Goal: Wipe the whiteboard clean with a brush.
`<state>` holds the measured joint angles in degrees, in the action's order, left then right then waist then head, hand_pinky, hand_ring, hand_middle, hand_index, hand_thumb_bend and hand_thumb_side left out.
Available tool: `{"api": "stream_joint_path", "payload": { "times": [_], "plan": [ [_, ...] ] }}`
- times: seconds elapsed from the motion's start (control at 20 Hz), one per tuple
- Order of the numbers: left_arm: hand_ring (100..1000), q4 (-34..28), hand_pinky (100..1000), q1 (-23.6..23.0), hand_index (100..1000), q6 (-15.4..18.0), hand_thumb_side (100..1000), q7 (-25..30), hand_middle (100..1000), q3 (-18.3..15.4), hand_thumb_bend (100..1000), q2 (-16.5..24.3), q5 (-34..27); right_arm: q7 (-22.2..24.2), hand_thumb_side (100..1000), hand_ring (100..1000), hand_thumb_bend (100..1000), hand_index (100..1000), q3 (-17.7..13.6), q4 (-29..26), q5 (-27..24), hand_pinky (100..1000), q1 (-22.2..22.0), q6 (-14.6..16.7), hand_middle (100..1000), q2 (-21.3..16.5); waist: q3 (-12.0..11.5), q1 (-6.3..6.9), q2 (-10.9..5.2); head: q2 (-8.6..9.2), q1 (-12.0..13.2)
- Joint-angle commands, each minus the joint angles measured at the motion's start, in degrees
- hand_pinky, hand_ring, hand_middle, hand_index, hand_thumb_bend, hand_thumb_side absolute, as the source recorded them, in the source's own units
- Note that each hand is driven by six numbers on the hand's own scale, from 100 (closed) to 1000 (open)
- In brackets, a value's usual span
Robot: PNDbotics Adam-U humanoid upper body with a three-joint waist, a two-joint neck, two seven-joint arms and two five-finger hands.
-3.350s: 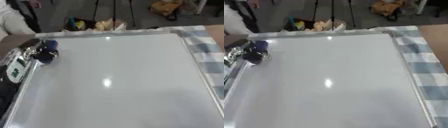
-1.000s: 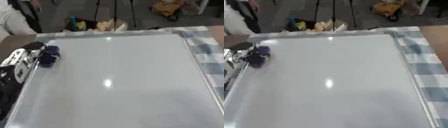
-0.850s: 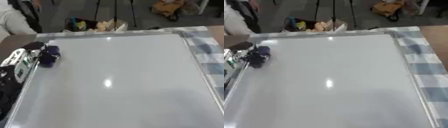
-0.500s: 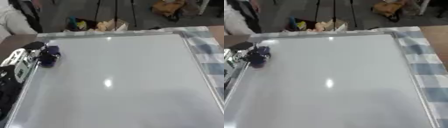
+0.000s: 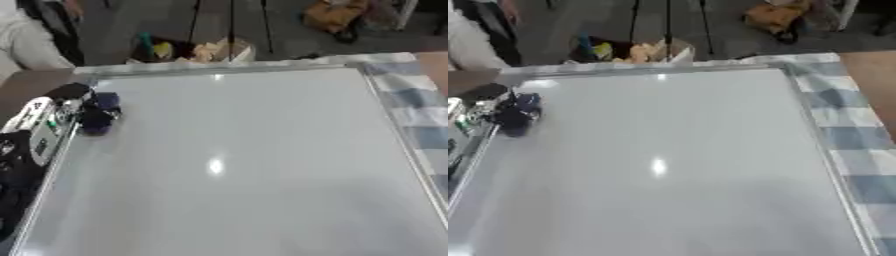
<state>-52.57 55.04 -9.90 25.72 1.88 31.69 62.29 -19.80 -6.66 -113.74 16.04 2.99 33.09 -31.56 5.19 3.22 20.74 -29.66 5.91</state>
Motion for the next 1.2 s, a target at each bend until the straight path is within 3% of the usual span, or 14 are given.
{"api": "stream_joint_path", "payload": {
  "times": [0.05,0.8,1.2],
  "plan": [
    [451,-1.0,426,1.5,386,0.6,711,0.0,329,0.1,100,1.0,0.0,0.0,967,810,100,858,-0.4,-0.8,-0.1,778,0.2,-0.2,708,-0.9,0.0,-0.14,-1.25,0.04,0.0],
    [439,-3.6,415,1.6,381,2.8,747,0.7,319,2.8,100,-0.6,-0.7,0.2,962,811,100,858,-0.6,-0.8,-0.9,779,0.5,-0.3,707,-1.0,-0.1,-0.03,-1.30,0.05,0.2],
    [434,-4.0,408,3.0,378,2.8,718,1.2,314,4.1,100,-3.0,0.9,0.7,965,812,100,859,-0.6,-0.8,-1.5,781,0.8,-0.5,705,-1.1,0.2,0.18,-1.28,0.13,0.5]
  ]
}}
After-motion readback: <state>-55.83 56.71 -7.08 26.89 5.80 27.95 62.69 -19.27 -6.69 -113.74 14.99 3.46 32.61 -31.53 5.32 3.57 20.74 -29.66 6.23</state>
